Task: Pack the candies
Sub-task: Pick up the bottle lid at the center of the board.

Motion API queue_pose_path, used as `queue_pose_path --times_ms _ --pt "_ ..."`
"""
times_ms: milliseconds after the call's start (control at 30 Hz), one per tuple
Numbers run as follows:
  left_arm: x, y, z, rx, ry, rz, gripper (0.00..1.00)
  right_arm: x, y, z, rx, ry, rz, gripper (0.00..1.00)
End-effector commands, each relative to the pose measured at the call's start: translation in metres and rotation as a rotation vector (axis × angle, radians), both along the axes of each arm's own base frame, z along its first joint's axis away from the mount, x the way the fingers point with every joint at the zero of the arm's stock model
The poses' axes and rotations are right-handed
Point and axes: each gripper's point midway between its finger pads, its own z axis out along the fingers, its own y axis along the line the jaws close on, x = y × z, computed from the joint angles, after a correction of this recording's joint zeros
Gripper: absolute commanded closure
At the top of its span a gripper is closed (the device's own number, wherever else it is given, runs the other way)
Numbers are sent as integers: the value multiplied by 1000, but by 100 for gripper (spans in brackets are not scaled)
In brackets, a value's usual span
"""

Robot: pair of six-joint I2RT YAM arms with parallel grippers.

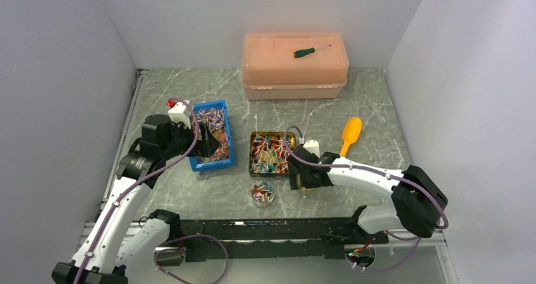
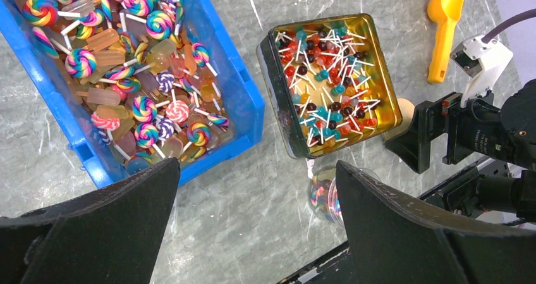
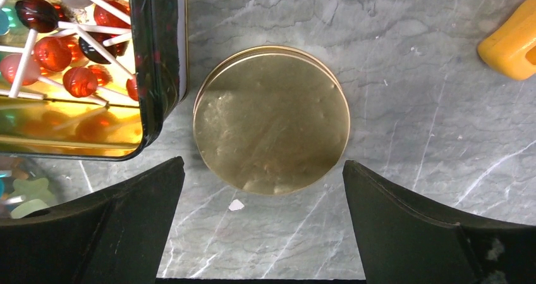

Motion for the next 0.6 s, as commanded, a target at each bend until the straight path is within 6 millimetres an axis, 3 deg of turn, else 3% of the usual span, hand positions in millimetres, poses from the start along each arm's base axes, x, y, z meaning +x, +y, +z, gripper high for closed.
queue_pose_path --times_ms 0,567 --pt "6 -3 12 -10 -55 -24 1 14 2 3 -5 -56 -9 0" --pt "8 0 12 -11 -56 -16 1 34 1 -7 48 -40 -25 0"
